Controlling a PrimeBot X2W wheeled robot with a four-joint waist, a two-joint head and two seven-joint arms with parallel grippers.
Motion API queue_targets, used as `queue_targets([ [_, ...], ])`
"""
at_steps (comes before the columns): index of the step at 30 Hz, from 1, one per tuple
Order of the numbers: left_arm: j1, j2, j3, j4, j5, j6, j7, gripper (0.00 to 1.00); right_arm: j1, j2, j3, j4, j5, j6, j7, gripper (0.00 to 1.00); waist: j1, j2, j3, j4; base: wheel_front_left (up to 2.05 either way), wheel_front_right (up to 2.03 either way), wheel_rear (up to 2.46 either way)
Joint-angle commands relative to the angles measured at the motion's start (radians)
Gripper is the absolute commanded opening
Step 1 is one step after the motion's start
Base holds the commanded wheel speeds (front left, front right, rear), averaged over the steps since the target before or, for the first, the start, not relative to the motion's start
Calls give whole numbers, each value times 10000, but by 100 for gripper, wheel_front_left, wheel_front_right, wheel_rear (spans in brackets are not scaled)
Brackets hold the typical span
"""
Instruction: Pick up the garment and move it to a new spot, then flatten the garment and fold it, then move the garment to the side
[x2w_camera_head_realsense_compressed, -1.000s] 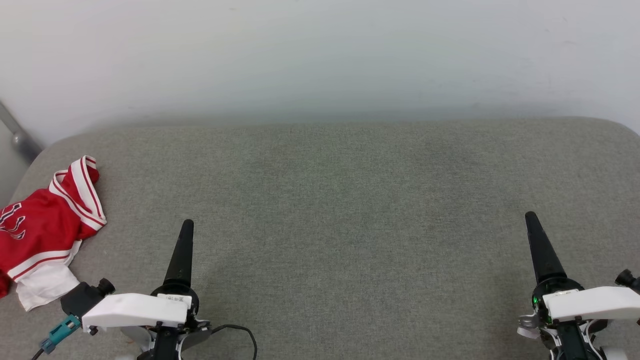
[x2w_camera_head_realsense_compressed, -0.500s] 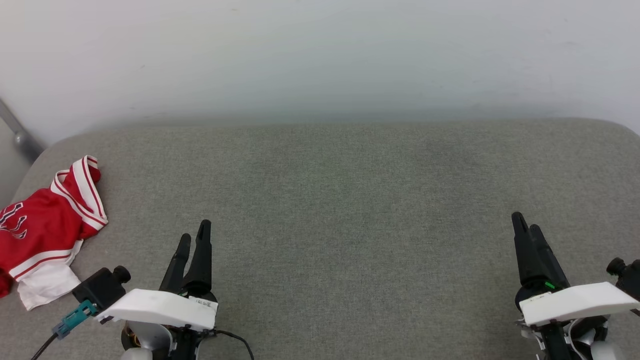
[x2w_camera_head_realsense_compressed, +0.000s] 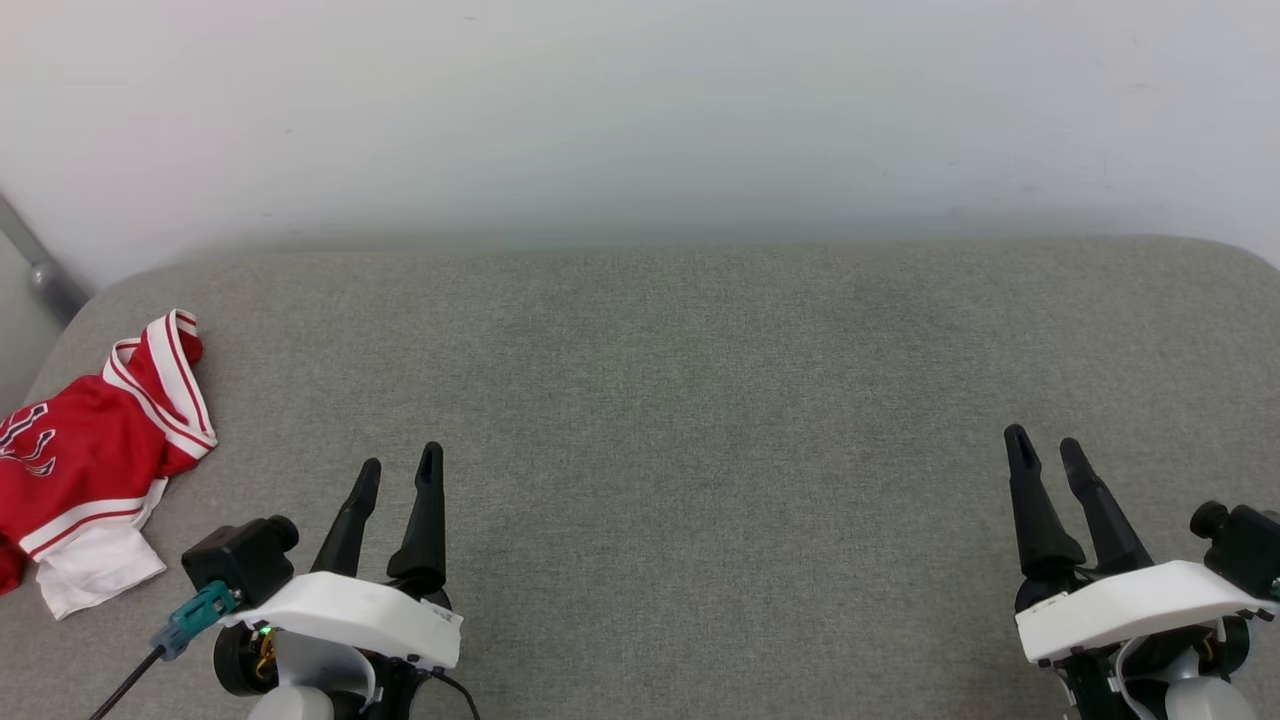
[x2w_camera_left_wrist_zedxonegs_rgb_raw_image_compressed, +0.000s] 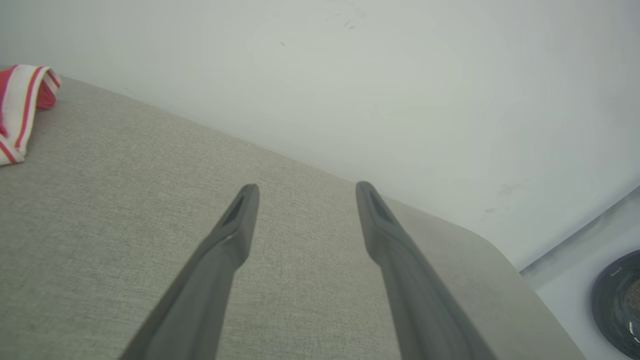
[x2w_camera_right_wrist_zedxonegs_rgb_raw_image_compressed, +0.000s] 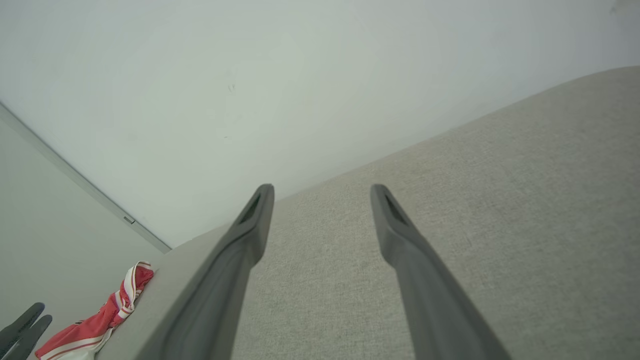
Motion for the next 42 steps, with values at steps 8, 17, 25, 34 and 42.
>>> queue_targets([
  [8,-322,362,-513,-215,1240,421,-315,100,44,14,54,-391,-1330,0,36,100,0,0,3,5,0,0,0],
  [17,-396,621,-929,-104,2133,786,-550,100,120,31,117,-575,-2426,0,96,100,0,0,9,30,0,0,0],
  [25,-435,736,-1130,-27,2716,1009,-748,100,201,38,156,-734,-3232,0,95,100,0,0,14,52,0,0,0],
  [34,-429,781,-1215,84,3277,1112,-971,100,297,42,184,-883,-3962,0,49,100,0,0,25,92,0,0,0],
  [42,-330,649,-1158,240,3572,1027,-1117,100,366,44,143,-983,-4393,0,-13,100,0,0,21,129,0,0,0],
])
